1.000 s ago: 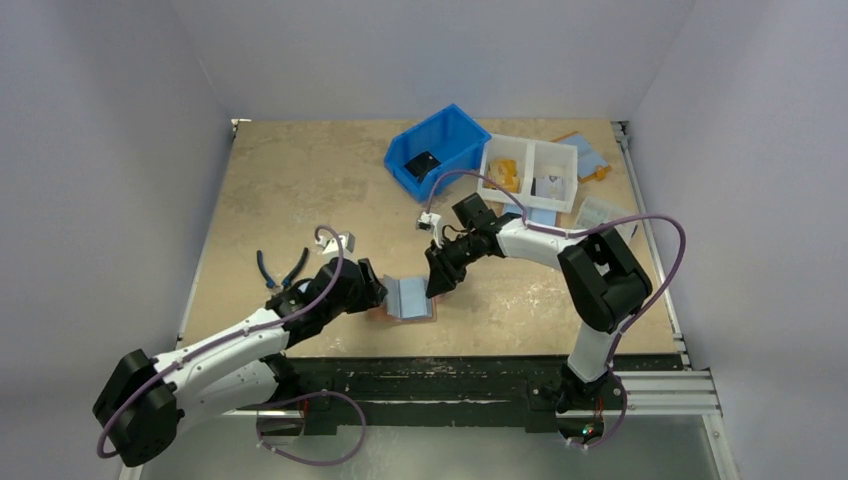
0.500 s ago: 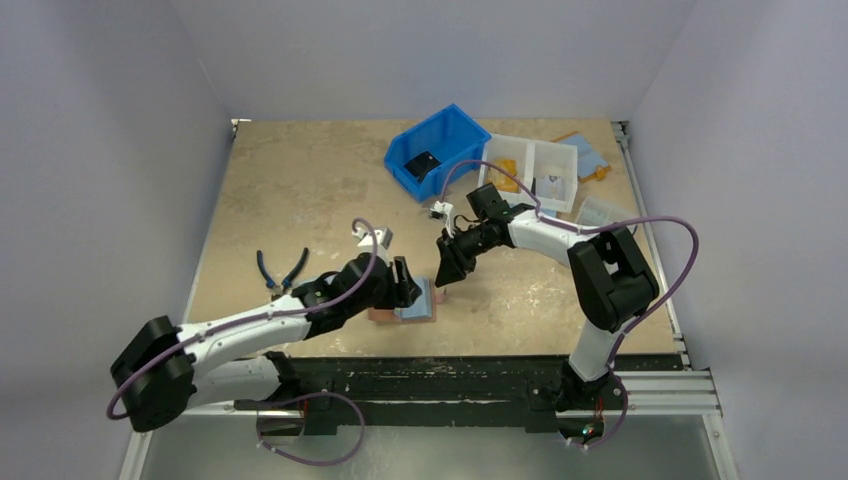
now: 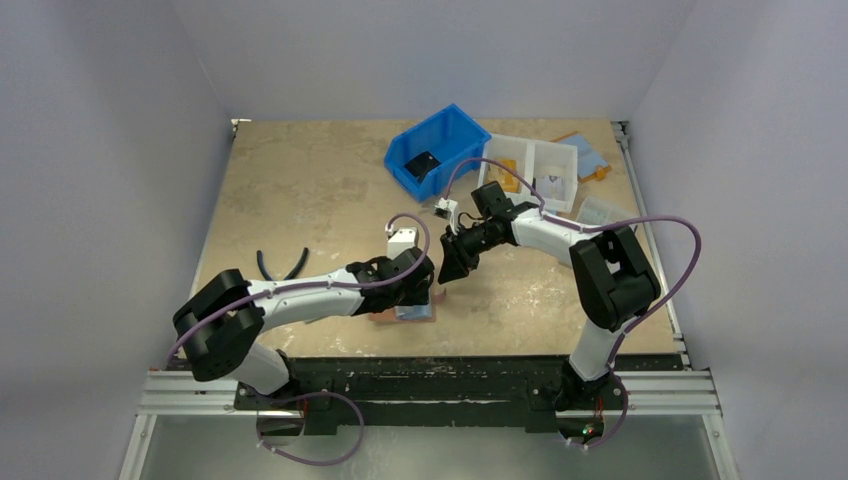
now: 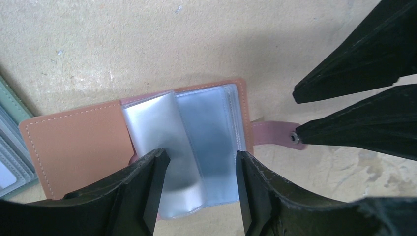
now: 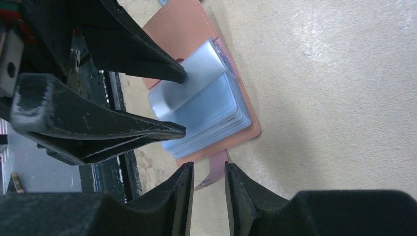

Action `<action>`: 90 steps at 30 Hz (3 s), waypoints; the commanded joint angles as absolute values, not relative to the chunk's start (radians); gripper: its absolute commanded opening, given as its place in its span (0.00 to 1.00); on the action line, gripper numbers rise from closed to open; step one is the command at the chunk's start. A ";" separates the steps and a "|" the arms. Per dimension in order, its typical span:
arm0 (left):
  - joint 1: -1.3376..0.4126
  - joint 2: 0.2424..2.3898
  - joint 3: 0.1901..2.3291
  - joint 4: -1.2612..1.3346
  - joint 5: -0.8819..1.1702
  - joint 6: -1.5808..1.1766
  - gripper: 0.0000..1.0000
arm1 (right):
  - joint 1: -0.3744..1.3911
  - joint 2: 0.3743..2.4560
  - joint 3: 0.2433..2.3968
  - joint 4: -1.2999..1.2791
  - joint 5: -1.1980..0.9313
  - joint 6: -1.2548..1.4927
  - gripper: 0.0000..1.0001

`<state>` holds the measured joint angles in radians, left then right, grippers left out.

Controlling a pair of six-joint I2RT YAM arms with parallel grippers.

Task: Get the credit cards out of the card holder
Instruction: Remove the credit card from the card holder.

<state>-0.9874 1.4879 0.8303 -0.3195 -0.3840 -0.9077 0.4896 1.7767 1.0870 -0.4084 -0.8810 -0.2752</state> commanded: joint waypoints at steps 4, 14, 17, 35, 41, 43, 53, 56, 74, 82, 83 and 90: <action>-1.000 1.534 0.887 -0.380 -0.433 -0.915 0.57 | 0.486 1.736 1.117 -0.417 -0.886 -0.291 0.36; -1.003 1.572 0.888 -0.384 -0.423 -0.910 0.58 | 0.485 1.737 1.114 -0.417 -0.887 -0.291 0.36; -1.003 1.584 0.884 -0.413 -0.452 -0.918 0.55 | 0.484 1.736 1.114 -0.417 -0.887 -0.293 0.36; -0.804 1.202 0.536 -0.216 -0.291 -1.008 0.15 | 0.484 1.724 1.108 -0.419 -0.888 -0.307 0.36; -0.740 1.058 0.473 -0.333 -0.310 -1.074 0.38 | 0.485 1.724 1.109 -0.435 -0.887 -0.328 0.37; -0.739 0.998 0.503 -0.422 -0.376 -1.080 0.39 | 0.485 1.722 1.110 -0.450 -0.872 -0.346 0.37; -0.741 0.579 0.575 -0.334 -0.262 -0.834 0.98 | 0.485 1.691 1.133 -0.552 -0.903 -0.507 0.38; -0.741 0.577 0.560 -0.208 -0.146 -0.827 0.99 | 0.486 1.672 1.134 -0.566 -0.898 -0.535 0.39; -0.804 0.947 0.524 0.009 0.012 -0.808 0.82 | 0.475 1.605 1.135 -0.625 -0.875 -0.655 0.41; -0.962 1.263 0.684 -0.232 -0.340 -0.838 0.73 | 0.474 1.630 1.136 -0.626 -0.873 -0.650 0.41; -0.970 1.283 0.685 -0.228 -0.347 -0.843 0.73 | 0.473 1.632 1.137 -0.628 -0.871 -0.651 0.41; -0.999 1.355 0.716 -0.240 -0.390 -0.856 0.72 | 0.474 1.634 1.138 -0.629 -0.871 -0.649 0.41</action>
